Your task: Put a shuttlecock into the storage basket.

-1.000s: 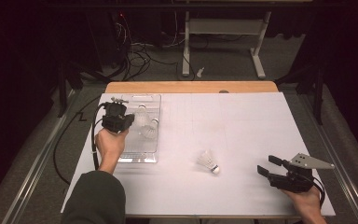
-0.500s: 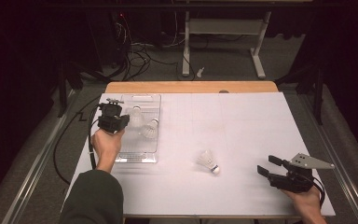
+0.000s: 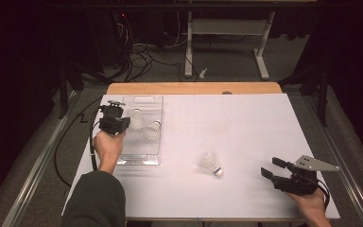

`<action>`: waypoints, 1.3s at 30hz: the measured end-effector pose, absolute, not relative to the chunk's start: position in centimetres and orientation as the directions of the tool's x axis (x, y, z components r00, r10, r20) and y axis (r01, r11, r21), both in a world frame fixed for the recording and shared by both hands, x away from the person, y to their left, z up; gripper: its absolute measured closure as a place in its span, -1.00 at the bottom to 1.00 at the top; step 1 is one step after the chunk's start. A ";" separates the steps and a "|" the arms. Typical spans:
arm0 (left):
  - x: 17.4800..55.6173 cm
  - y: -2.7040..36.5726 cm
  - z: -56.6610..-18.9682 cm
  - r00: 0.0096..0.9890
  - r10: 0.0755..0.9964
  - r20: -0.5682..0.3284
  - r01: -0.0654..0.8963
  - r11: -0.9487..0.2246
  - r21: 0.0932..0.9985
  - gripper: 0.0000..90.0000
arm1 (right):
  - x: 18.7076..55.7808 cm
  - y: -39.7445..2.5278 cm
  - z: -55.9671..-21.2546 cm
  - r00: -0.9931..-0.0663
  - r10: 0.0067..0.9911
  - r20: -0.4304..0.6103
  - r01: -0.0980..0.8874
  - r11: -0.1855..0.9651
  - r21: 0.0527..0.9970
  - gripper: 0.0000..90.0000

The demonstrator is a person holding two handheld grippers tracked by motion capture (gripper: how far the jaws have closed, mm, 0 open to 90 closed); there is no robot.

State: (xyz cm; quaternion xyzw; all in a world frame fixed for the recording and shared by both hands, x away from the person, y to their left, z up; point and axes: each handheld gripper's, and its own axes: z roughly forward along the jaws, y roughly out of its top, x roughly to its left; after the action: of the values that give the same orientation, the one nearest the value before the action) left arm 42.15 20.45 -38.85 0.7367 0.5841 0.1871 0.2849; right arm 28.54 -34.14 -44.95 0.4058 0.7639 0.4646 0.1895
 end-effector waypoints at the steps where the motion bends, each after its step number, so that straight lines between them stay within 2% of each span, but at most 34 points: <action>1: 42.2 20.4 -38.9 0.249 0.967 -0.056 0.754 -0.158 0.637 0.99 | 28.5 -34.1 -44.9 -0.598 0.796 0.089 0.445 0.237 0.864 -0.23; 8: 42.3 20.3 -39.1 0.251 0.966 -0.054 0.755 -0.161 0.636 0.98 | 28.5 -34.2 -44.9 -0.598 0.797 0.090 0.445 0.237 0.864 -0.24; 14: 42.1 20.3 -39.4 0.256 0.963 -0.082 0.754 -0.146 0.640 0.58 | 28.5 -34.2 -44.9 -0.598 0.797 0.089 0.444 0.236 0.864 -0.24; 25: 41.1 19.9 -38.8 0.276 0.958 -0.079 0.726 -0.154 0.670 0.24 | 28.5 -34.1 -44.9 -0.597 0.797 0.087 0.443 0.238 0.864 -0.24; 39: 40.2 18.5 -38.2 0.322 0.945 -0.061 0.702 -0.195 0.685 0.09 | 28.5 -34.2 -44.9 -0.598 0.797 0.086 0.441 0.237 0.866 -0.24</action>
State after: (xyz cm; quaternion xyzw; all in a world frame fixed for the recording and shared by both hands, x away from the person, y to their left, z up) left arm 40.23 18.50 -38.22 0.7489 0.5498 0.1916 0.3165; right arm 28.49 -34.15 -44.89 0.4057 0.7629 0.4657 0.1913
